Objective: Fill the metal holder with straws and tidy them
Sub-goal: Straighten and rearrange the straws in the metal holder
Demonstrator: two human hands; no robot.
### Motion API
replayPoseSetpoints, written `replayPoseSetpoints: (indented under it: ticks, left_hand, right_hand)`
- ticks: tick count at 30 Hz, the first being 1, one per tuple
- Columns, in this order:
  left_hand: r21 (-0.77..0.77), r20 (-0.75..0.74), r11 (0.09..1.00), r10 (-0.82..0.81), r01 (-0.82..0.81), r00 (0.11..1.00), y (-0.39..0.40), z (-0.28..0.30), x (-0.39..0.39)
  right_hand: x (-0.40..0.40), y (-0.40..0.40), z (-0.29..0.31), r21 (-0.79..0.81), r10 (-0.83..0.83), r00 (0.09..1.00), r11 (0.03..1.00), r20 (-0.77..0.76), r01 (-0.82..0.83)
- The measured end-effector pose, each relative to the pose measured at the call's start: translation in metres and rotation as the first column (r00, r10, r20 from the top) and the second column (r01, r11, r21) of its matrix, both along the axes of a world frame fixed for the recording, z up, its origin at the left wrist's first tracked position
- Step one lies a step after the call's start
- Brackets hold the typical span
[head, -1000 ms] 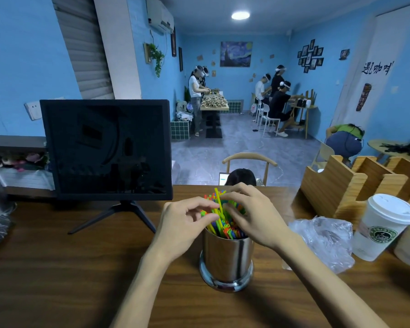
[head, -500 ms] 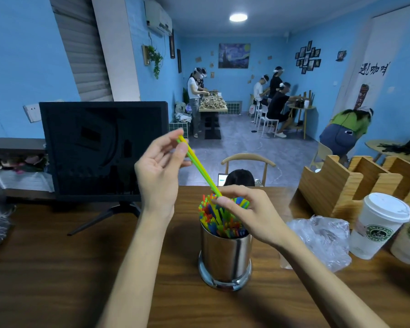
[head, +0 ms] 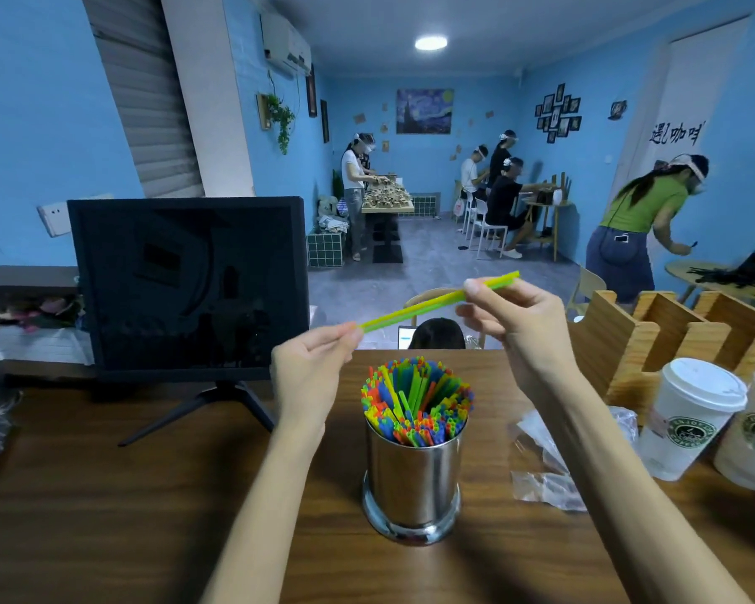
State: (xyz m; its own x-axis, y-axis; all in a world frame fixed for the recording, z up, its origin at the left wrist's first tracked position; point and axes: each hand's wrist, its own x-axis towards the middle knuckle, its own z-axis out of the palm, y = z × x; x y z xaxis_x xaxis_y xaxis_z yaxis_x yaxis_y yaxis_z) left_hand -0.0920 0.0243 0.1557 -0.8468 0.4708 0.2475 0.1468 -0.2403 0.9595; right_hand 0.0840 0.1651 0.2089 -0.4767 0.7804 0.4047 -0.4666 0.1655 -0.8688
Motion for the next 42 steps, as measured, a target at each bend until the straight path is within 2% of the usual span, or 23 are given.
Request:
replayPoseSetpoints:
  ticks: [4, 8, 14, 18, 22, 28, 35, 42]
  left_hand:
    - [-0.139, -0.054, 0.990, -0.046, 0.038, 0.997, 0.005, -0.007, 0.010]
    - [-0.235, -0.132, 0.971, -0.066, 0.034, 0.989, 0.005, -0.008, 0.017]
    - [-0.331, -0.092, 0.927, -0.220, 0.178, 0.971, 0.004, -0.004, 0.016]
    - [-0.414, -0.206, 0.906, -0.188, 0.088, 0.960, 0.001, -0.004, 0.009]
    - [-0.370, -0.206, 0.923, -0.186, 0.100, 0.961, 0.001, -0.006, 0.006]
    - [-0.337, -0.226, 0.935, -0.194, 0.110, 0.955, 0.003, -0.012, 0.003]
    - [-0.320, -0.223, 0.943, -0.168, 0.091, 0.960, 0.003, -0.021, 0.003]
    - [-0.358, -0.232, 0.930, -0.170, 0.079, 0.958, 0.003, -0.020, 0.005]
  right_hand:
    - [-0.013, -0.006, 0.009, 0.089, -0.049, 0.997, 0.995, -0.054, 0.053]
    - [-0.024, -0.011, 0.015, 0.250, -0.118, 0.993, 0.961, -0.029, 0.121]
    - [-0.031, -0.013, 0.024, 0.429, -0.170, 0.984, 0.894, 0.050, 0.132]
    - [-0.033, -0.010, 0.019, 0.538, -0.232, 0.961, 0.834, 0.149, 0.118]
    - [-0.038, -0.007, -0.002, 0.659, -0.331, 0.901, 0.749, 0.278, 0.072]
    - [-0.039, -0.004, -0.049, 0.752, -0.395, 0.815, 0.654, 0.425, -0.075]
    - [-0.032, -0.002, -0.074, 0.824, -0.538, 0.724, 0.561, 0.433, -0.075]
    - [-0.025, 0.003, -0.081, 0.831, -0.498, 0.725, 0.525, 0.476, -0.185]
